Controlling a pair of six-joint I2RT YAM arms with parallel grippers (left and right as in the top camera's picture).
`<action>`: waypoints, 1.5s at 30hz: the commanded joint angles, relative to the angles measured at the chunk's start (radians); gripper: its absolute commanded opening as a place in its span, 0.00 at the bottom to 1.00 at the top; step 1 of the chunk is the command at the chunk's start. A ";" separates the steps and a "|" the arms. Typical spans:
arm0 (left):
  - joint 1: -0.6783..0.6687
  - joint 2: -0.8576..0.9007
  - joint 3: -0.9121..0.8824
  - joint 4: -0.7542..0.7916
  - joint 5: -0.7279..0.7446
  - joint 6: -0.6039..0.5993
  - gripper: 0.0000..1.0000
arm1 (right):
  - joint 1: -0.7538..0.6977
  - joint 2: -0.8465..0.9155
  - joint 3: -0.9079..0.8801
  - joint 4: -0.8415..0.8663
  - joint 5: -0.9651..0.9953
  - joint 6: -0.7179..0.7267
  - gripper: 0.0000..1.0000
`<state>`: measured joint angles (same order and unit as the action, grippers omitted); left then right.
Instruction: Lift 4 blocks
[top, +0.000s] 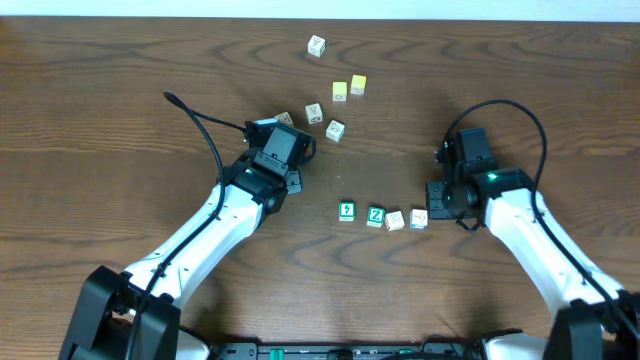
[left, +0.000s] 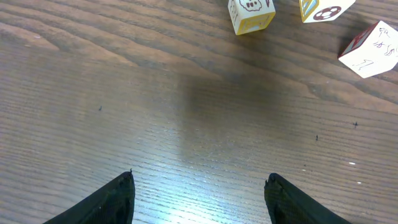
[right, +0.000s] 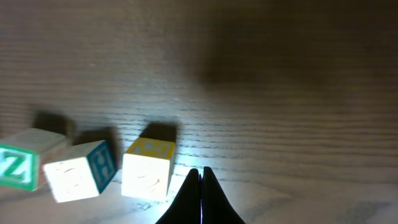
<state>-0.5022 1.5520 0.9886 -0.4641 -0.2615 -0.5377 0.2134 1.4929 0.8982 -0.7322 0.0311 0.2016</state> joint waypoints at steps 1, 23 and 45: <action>0.002 -0.016 -0.017 0.001 -0.017 0.018 0.68 | -0.011 0.057 -0.010 0.016 0.016 0.010 0.01; 0.002 -0.016 -0.017 0.001 -0.017 0.018 0.68 | -0.009 0.114 -0.078 0.043 -0.105 0.038 0.01; 0.002 -0.016 -0.017 0.001 -0.017 0.018 0.68 | 0.055 0.114 -0.090 0.098 -0.146 0.002 0.01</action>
<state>-0.5022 1.5520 0.9886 -0.4641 -0.2615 -0.5259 0.2604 1.6001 0.8143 -0.6342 -0.1051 0.2188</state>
